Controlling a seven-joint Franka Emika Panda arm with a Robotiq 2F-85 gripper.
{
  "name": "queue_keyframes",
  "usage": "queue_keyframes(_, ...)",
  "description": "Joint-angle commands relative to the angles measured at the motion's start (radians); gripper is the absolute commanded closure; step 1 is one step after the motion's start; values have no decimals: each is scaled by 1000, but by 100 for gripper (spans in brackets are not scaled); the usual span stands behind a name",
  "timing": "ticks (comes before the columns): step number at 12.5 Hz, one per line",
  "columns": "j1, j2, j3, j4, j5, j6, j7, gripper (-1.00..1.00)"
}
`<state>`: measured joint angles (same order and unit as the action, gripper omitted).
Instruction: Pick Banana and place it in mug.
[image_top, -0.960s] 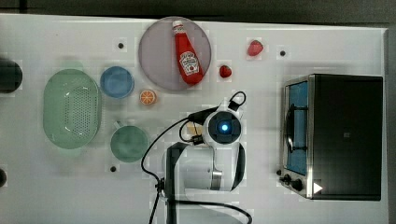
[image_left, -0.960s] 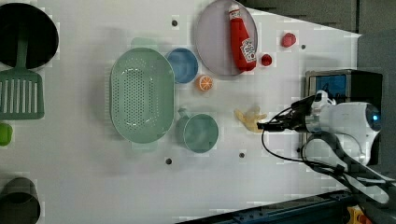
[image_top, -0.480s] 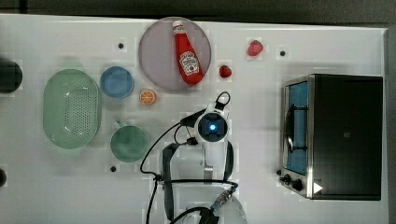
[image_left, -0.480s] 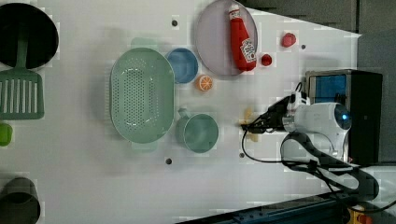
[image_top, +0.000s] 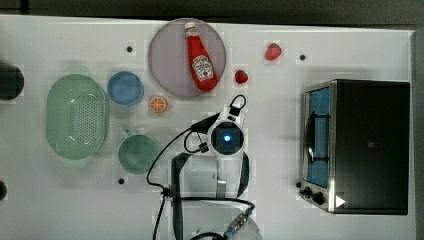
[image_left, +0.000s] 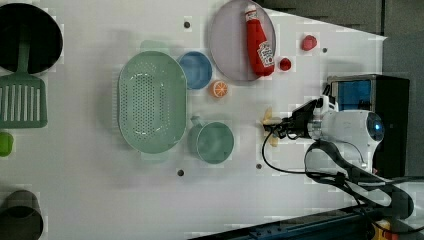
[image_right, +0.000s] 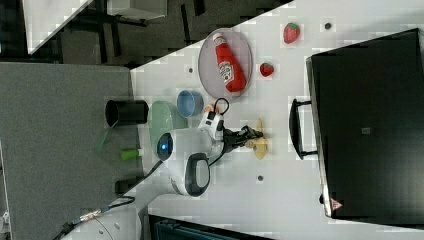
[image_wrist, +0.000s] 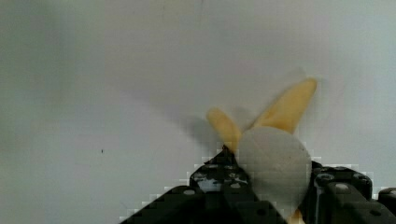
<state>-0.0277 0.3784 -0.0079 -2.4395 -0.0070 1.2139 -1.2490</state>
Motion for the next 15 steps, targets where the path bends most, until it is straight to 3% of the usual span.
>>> queue_keyframes(1,1,-101,-41,-10,-13,-18,-9,36)
queue_keyframes(8,6,-489,-22,92,-12,-606,13,36)
queue_keyframes(11,15,-560,35,132,-10,-724,147,36)
queue_keyframes(15,41,-570,157,133,26,-737,320,36)
